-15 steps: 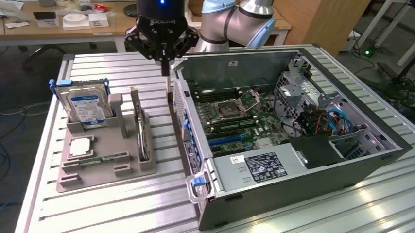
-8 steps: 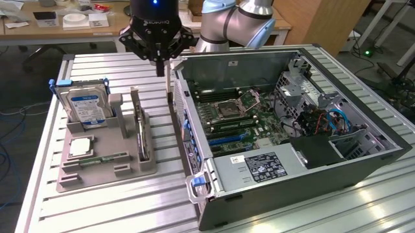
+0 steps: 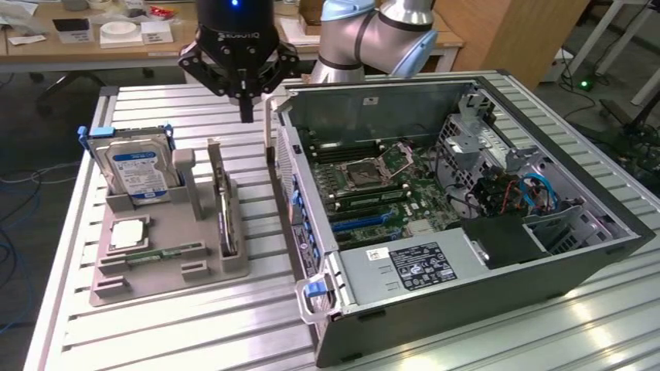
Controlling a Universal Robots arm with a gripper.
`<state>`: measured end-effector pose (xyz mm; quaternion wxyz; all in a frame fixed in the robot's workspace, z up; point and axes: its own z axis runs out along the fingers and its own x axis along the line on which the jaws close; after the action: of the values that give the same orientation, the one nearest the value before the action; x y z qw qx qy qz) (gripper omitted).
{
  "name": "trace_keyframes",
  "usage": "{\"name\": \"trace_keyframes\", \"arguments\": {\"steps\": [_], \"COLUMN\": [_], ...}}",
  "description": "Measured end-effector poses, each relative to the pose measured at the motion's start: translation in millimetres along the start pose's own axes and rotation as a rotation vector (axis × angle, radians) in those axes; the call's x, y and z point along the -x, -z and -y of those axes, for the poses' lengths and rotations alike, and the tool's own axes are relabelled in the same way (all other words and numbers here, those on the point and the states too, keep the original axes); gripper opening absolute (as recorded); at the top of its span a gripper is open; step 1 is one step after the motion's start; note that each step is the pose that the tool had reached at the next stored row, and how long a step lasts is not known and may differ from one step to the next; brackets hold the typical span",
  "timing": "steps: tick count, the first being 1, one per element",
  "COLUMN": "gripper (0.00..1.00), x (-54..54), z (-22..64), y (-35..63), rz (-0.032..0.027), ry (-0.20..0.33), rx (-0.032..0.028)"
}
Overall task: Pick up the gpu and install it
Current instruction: 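Reach for the gpu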
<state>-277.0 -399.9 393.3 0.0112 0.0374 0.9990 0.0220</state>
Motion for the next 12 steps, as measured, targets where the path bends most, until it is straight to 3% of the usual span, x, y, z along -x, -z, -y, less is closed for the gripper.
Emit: {"name": "trace_keyframes", "arguments": {"steps": [12], "gripper": [0.11], "x": [-17.2], "z": [1.3], "y": [0.4], "rz": [0.0001], "ry": [0.0], "rx": [0.0]}}
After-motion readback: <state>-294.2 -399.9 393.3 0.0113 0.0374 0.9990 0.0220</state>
